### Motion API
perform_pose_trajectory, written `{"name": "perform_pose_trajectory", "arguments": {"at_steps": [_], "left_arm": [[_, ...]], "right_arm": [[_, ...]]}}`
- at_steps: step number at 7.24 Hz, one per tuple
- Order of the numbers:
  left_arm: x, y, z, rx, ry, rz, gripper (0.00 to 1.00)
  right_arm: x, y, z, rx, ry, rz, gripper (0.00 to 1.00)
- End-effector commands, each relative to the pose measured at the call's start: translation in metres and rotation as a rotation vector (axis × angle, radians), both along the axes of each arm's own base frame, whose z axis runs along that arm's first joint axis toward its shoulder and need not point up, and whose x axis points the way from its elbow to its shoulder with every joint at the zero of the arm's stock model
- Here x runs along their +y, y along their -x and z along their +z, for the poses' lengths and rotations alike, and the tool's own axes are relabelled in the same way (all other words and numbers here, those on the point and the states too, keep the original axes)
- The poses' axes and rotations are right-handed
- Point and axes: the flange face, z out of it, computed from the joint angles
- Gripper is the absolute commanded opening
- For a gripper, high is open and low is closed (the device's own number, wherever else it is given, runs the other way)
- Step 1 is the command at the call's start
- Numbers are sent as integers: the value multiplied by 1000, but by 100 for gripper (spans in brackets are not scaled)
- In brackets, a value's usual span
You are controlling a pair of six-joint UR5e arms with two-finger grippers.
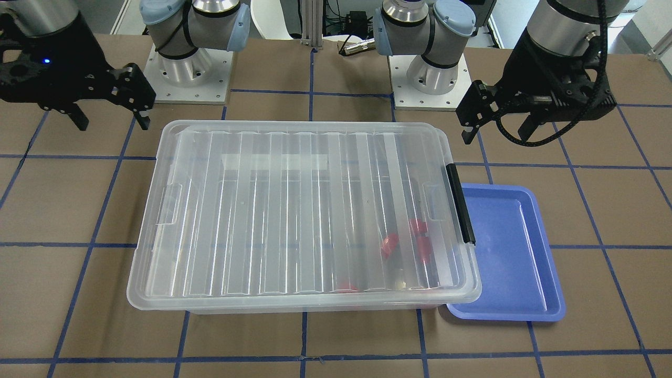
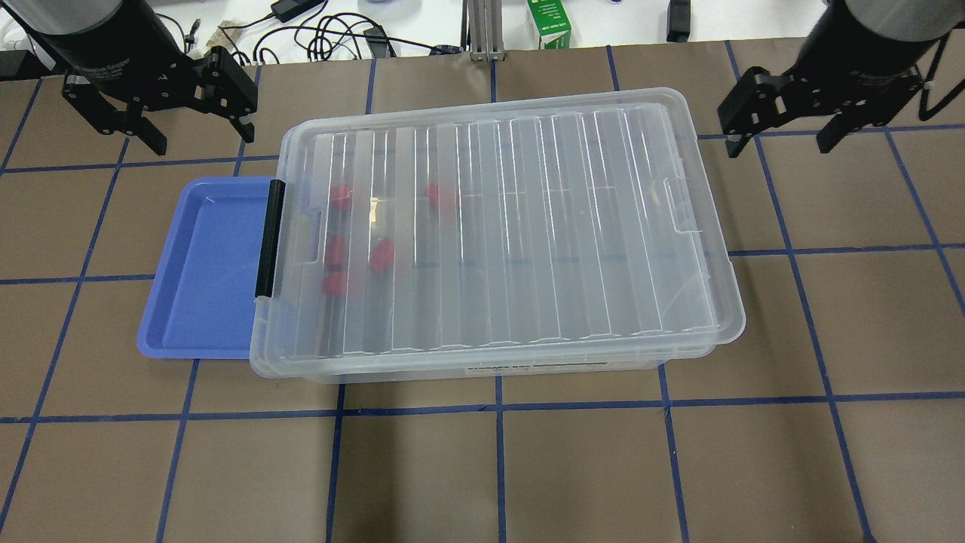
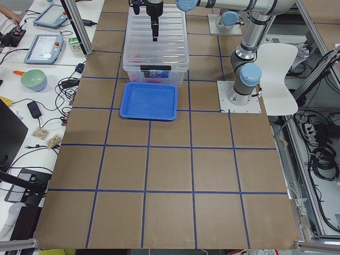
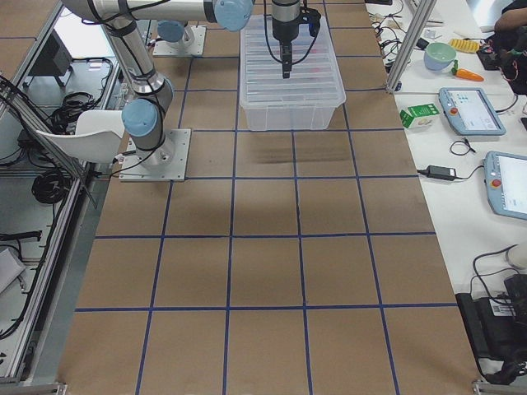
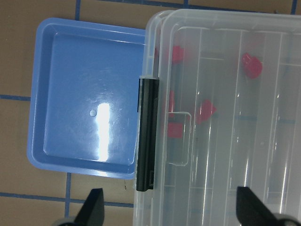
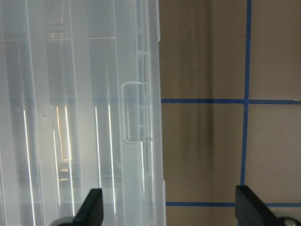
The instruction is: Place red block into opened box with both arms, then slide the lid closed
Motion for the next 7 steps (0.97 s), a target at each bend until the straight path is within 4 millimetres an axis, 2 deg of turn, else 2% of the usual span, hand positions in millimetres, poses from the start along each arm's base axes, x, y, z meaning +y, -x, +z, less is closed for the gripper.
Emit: {"name": "perform_pose_trajectory", "arguments": {"at_steps": [1, 2, 4, 7], "left_arm": [[1, 0, 1, 0, 4, -1, 100], [1, 0, 1, -2, 3, -1, 100], [2, -1, 3, -11, 6, -1, 100], [-4, -1, -6, -10, -8, -1, 100]], "right_arm": [[-12, -40, 3, -1, 17, -13, 100], [-21, -41, 4, -1, 17, -10, 100], [-21, -41, 2, -2, 13, -7, 100], [-23, -41, 1, -2, 14, -5, 100]]}}
